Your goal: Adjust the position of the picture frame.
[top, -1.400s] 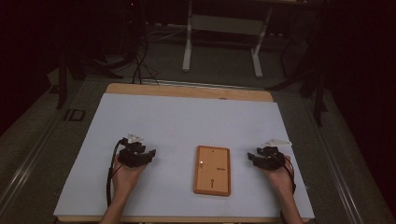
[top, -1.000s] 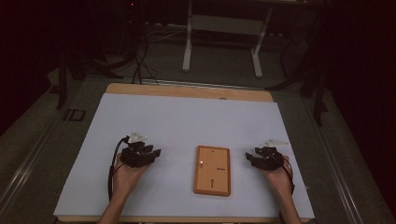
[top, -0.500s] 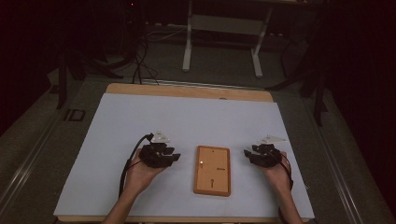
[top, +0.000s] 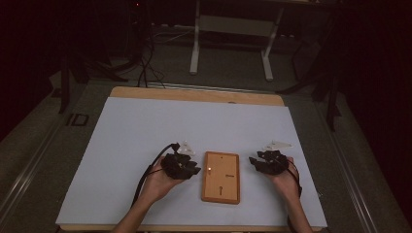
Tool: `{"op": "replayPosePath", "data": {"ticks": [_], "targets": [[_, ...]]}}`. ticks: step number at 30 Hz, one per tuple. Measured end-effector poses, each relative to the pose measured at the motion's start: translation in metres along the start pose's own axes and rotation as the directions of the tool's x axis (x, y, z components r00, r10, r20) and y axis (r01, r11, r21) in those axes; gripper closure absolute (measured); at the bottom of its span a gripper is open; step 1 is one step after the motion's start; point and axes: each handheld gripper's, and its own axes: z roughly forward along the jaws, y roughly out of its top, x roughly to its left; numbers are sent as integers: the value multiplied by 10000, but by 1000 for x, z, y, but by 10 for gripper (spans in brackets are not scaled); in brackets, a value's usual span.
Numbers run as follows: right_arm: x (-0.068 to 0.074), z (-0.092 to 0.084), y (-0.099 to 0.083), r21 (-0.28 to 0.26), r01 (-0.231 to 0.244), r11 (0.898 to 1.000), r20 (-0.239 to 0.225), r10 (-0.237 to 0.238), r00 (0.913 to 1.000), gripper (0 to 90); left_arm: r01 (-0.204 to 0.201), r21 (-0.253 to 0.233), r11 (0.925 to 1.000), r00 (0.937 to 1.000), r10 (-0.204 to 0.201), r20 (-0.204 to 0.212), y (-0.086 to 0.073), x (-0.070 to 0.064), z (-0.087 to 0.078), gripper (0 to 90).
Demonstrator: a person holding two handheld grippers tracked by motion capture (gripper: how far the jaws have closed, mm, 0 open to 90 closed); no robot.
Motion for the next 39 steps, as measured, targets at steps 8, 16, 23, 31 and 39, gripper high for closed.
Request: {"op": "replayPosePath", "data": {"ticks": [8,16,23,31,39], "targets": [[0,-3,1,-131,23,9999,-15,-24,10000,524,-320,346,9989,9990,308,334,14,-9,17,713],[3,0,0,-64,145,9999,-111,-146,9998,518,-282,691,9972,9995,272,146,21,-12,38,736],[4,2,0,-32,234,9997,-126,-234,9996,516,-114,812,9966,9999,112,35,22,-13,44,775],[6,3,0,-36,340,9994,-192,-341,9992,514,-338,940,9950,9992,355,-170,23,-17,44,846],[6,3,0,-33,363,9993,-234,-364,9991,515,-580,774,9953,9981,563,244,23,-12,42,850]]}}
